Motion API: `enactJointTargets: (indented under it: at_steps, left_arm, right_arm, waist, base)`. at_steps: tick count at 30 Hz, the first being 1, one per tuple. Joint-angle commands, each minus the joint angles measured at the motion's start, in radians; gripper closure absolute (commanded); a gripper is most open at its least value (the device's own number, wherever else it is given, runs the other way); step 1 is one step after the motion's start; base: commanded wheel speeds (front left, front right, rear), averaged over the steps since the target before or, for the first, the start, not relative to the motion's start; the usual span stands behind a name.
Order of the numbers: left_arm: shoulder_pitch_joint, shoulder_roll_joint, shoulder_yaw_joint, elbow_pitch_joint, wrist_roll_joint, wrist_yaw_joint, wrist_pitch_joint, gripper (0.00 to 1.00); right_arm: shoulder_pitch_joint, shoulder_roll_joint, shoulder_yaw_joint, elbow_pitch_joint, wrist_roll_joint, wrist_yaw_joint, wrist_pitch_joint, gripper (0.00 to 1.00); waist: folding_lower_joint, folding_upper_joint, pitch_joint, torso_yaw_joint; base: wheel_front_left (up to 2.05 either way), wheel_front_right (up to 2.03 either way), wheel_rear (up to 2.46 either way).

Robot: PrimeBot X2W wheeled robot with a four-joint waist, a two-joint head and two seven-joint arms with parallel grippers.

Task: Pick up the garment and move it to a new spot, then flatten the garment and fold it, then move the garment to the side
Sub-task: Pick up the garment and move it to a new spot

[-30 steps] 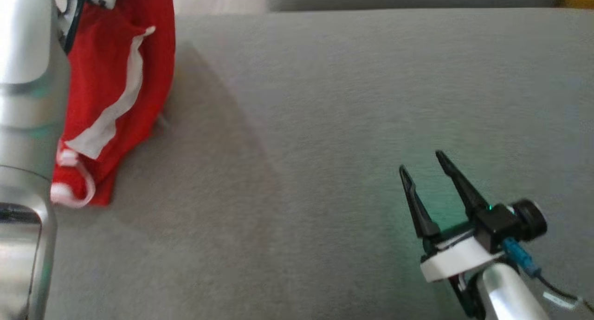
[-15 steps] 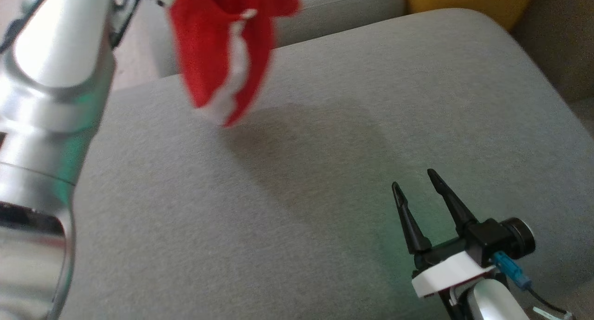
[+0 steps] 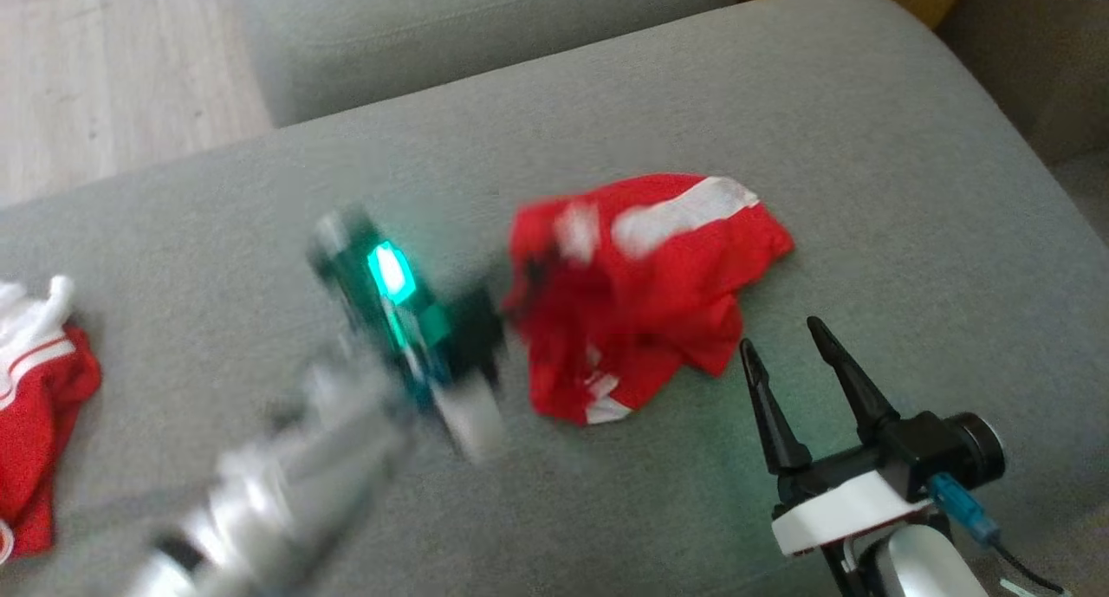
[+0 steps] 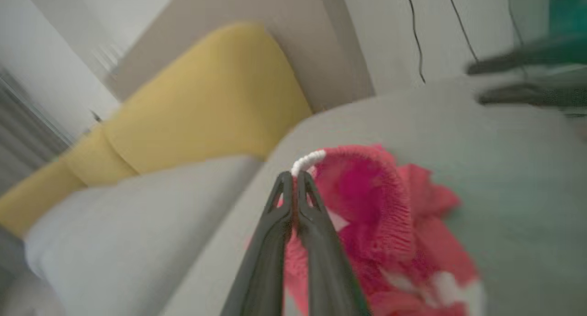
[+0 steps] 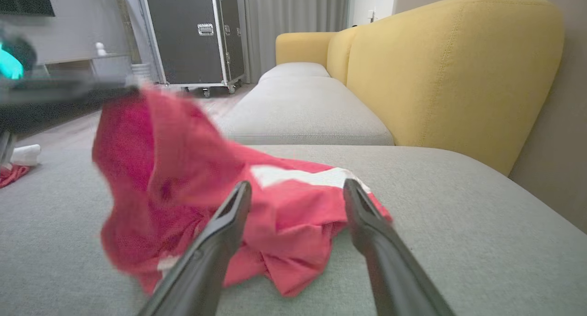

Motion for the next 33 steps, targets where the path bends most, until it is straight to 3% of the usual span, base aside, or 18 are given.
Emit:
enactJointTargets:
  at_steps: [1,3,4,5,6,12,19,22,26,33]
  left_arm:
    - [0.080,0.000,-0.013,-0.048,0.004,0.026,-0.009,1.00]
    - [0.176,-0.018,-0.050,-0.061,0.011,0.049,-0.010,1.00]
    - [0.217,-0.027,-0.056,-0.069,0.009,0.065,-0.010,0.70]
    - [0.252,-0.034,-0.056,-0.075,0.008,0.085,-0.010,0.00]
    - [0.252,-0.034,-0.056,-0.075,0.008,0.085,-0.010,0.00]
    - [0.437,-0.056,0.039,-0.170,-0.045,0.216,-0.010,0.00]
    - [0.649,-0.051,0.247,-0.325,-0.112,0.338,-0.011,0.00]
    - [0.743,-0.081,0.366,-0.399,-0.145,0.380,-0.011,0.00]
    - [0.847,-0.117,0.488,-0.495,-0.111,0.386,-0.011,0.00]
    - [0.969,-0.153,0.566,-0.559,-0.017,0.354,-0.011,0.00]
  right_arm:
    - [-0.013,0.007,0.016,-0.034,0.008,-0.001,-0.004,0.00]
    - [-0.006,0.007,0.017,-0.032,0.007,-0.001,-0.004,0.00]
    - [-0.001,0.006,0.015,-0.030,0.007,-0.001,-0.004,0.00]
    - [0.004,0.004,0.014,-0.029,0.006,-0.001,-0.004,0.00]
    - [0.004,0.004,0.014,-0.029,0.006,-0.001,-0.004,0.00]
    - [0.049,-0.011,-0.007,-0.020,0.010,-0.001,-0.004,0.00]
    - [0.096,-0.017,-0.031,-0.013,0.027,-0.001,-0.004,0.00]
    - [0.119,-0.018,-0.042,-0.011,0.029,-0.001,-0.004,0.00]
    - [0.145,-0.020,-0.049,-0.022,0.021,-0.001,-0.004,0.00]
    - [0.192,-0.008,-0.076,-0.033,0.018,-0.001,-0.004,0.00]
  waist:
    - [-0.0002,-0.0001,0.012,0.033]
    - [-0.0002,-0.0001,0.009,0.057]
    - [-0.0002,-0.0001,0.005,0.073]
    - [-0.0002,-0.0001,0.000,0.087]
    - [-0.0002,-0.0001,0.000,0.087]
    - [-0.0002,-0.0001,-0.059,0.184]
    - [-0.0002,-0.0001,-0.117,0.270]
    - [-0.0002,-0.0001,-0.140,0.296]
    - [-0.0002,-0.0001,-0.161,0.319]
    - [-0.0002,-0.0001,-0.186,0.333]
  base:
    - [0.00,0.00,0.00]
    - [0.00,0.00,0.00]
    - [0.00,0.00,0.00]
    - [0.00,0.00,0.00]
    - [0.00,0.00,0.00]
    - [0.00,0.00,0.00]
    - [0.00,0.00,0.00]
    - [0.00,0.00,0.00]
    - [0.00,0.00,0.00]
    - [0.00,0.00,0.00]
